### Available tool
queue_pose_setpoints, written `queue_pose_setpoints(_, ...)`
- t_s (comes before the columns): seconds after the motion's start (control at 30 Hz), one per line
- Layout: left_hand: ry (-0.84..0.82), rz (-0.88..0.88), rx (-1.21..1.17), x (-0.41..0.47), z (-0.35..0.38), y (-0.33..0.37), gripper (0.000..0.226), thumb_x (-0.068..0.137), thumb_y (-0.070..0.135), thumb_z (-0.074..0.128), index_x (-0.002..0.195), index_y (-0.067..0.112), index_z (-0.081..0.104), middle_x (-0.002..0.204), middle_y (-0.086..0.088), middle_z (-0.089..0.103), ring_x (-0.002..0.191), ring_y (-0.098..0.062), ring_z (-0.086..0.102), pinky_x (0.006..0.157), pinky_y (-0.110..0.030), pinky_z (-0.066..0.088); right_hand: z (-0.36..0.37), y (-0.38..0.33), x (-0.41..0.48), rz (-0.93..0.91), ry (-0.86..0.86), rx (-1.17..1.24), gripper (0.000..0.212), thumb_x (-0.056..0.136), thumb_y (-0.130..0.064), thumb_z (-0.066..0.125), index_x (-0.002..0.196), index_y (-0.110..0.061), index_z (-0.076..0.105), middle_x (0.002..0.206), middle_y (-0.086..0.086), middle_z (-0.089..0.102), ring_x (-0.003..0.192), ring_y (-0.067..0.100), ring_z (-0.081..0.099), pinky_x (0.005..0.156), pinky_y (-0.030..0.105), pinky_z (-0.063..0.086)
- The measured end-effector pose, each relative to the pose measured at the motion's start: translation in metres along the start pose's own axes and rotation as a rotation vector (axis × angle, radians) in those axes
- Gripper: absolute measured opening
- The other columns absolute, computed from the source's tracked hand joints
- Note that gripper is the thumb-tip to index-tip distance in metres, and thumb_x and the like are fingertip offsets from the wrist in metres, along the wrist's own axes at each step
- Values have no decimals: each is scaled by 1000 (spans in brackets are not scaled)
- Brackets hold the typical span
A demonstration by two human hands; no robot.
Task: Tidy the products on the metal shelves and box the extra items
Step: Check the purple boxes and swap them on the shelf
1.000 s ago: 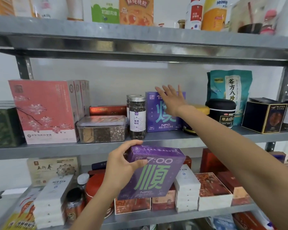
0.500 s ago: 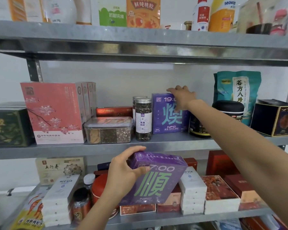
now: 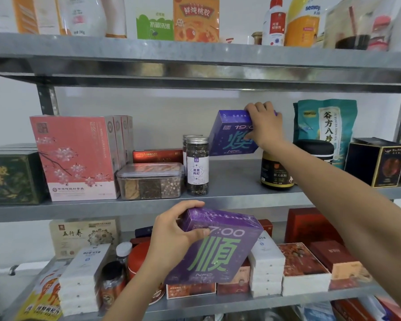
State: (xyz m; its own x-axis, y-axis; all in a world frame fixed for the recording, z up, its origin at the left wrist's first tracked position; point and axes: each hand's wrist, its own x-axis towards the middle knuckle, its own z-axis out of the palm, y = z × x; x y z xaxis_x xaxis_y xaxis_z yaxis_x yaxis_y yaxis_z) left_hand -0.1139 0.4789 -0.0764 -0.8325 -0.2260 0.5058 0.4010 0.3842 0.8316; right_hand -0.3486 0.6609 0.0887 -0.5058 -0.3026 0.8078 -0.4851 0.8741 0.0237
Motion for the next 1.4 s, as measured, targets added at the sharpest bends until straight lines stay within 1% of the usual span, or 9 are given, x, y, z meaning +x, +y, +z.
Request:
queue_pose_setpoints(0.43,58,83,-44,17,11,34,42,70,11,83,95,39,65,98,15,66,84,5,65,61,-14,55,-32,42,-72,17,394,-174,43,74,-11,74,113,-11,58,110,15,58,107,36,49,93,55,37)
queue_pose_setpoints(0.53,103,127,-13,30,17,52,41,71,14,83,96,39,63,103,9,66,89,-4,66,67,-19,56,-43,67,-92,15,520,-173,42,75,-14,74,112,-12,55,109,16,58,106,31,39,92,55,37)
queue_pose_setpoints(0.63,140,179,4,46,21,72,41,71,15,83,93,41,61,100,10,67,85,1,65,66,-16,55,-53,90,-112,4,601,-205,39,78,-12,69,111,-15,48,107,18,58,105,30,36,91,58,38)
queue_pose_setpoints(0.7,164,175,-27,59,23,82,38,71,17,84,94,38,62,103,6,68,89,-6,67,72,-25,59,-57,102,-126,13,636,-201,34,80,-10,62,110,-14,47,106,19,58,104,30,36,90,58,38)
queue_pose_setpoints(0.87,173,110,-103,92,39,92,38,75,18,83,105,28,63,109,-2,69,96,-22,69,82,-47,59,-64,126,-158,95,685,-197,38,77,-6,67,108,-14,47,103,20,58,102,30,38,90,57,38)
queue_pose_setpoints(1.1,180,140,-17,128,58,95,36,77,22,81,105,31,60,109,-1,68,93,-18,68,79,-40,60,-66,142,-192,99,656,-174,29,82,-18,52,109,-9,52,106,19,56,104,33,41,91,52,33)
queue_pose_setpoints(1.23,162,197,73,143,65,92,36,79,25,79,106,33,56,103,6,62,86,-9,64,66,-24,54,-66,143,-201,83,609,-168,28,85,-23,48,109,-9,53,107,19,57,105,34,42,91,50,32)
queue_pose_setpoints(1.3,135,224,146,150,69,90,36,81,25,77,109,31,56,102,9,58,82,-5,60,62,-17,47,-68,141,-202,44,607,-179,26,85,-18,53,109,-9,53,106,19,60,105,33,42,90,51,33)
queue_pose_setpoints(1.4,59,234,227,164,70,93,39,81,26,77,114,25,55,104,6,58,91,-11,61,72,-25,54,-67,135,-204,-23,588,-190,39,76,-3,71,109,-11,51,105,18,63,103,32,43,90,51,34)
